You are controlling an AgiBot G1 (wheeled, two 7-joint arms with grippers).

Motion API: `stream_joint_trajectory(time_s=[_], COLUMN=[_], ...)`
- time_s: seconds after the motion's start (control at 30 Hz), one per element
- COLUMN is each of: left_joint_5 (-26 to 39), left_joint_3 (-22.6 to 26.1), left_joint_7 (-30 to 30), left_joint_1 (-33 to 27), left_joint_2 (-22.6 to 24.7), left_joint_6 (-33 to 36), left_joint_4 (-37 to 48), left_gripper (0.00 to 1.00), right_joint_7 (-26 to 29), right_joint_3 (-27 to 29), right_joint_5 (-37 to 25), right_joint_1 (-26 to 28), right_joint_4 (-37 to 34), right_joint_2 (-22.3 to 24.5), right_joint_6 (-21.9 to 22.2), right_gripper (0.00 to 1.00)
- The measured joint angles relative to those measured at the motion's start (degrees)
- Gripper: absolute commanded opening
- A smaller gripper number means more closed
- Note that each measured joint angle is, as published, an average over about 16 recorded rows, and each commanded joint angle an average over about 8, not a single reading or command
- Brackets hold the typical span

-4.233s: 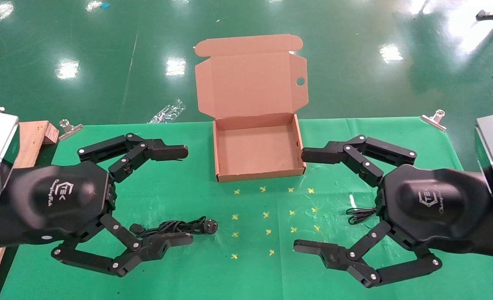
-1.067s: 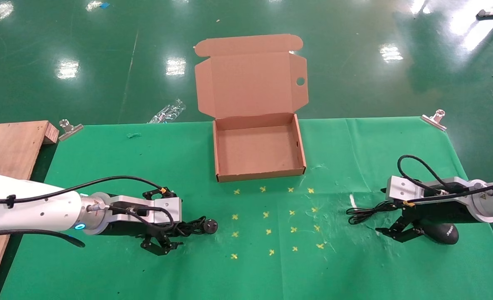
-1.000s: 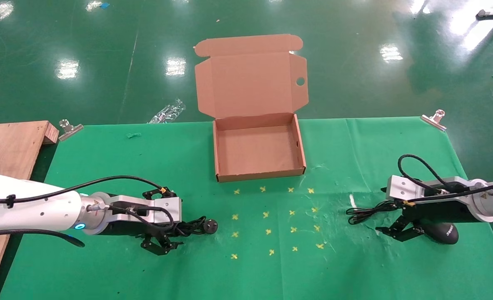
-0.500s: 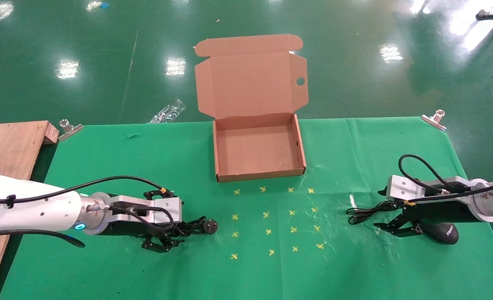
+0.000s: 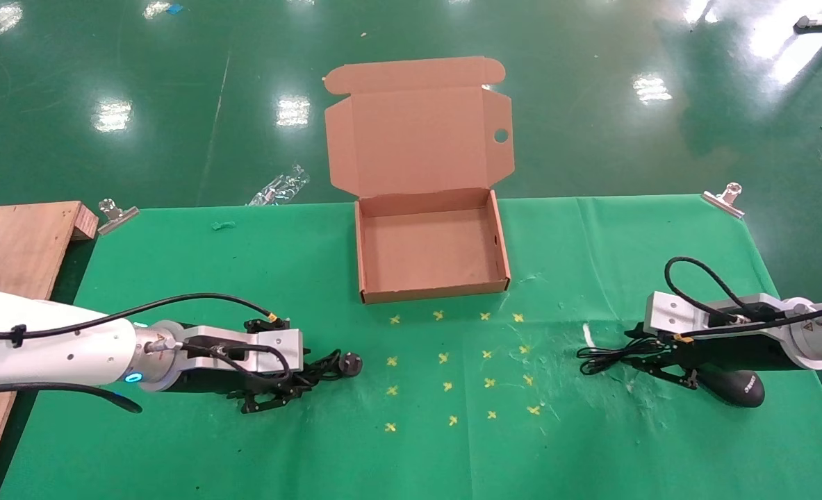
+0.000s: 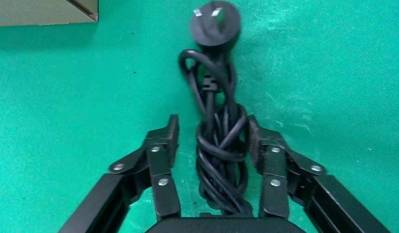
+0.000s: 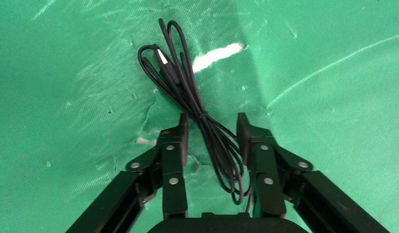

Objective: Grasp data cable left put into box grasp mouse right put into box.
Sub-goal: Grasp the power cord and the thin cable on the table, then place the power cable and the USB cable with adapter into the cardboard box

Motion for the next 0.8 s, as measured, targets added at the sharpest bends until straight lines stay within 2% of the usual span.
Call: stream_joint_trajectory(time_s=[0.53, 0.8], left_joint_5=[-0.1, -1.0], left_joint_3=[0.0, -0.8], left_joint_7=[0.0, -0.6], left_joint_1=[0.0, -2.2], left_joint_2=[0.0, -0.4], left_joint_6=[0.0, 1.2], left_joint_4=[0.0, -0.8], left_gripper=[0.0, 0.0], right_joint_7=[0.1, 0.8], right_joint_3=[0.1, 0.1], right_joint_5=[0.1, -0.2], right_joint_1=[0.0, 2.2], right_joint_4=[0.2, 2.2], right_joint_2=[0.1, 0.9], right_joint_6=[0.0, 0.1], right_gripper=[0.0, 0.0])
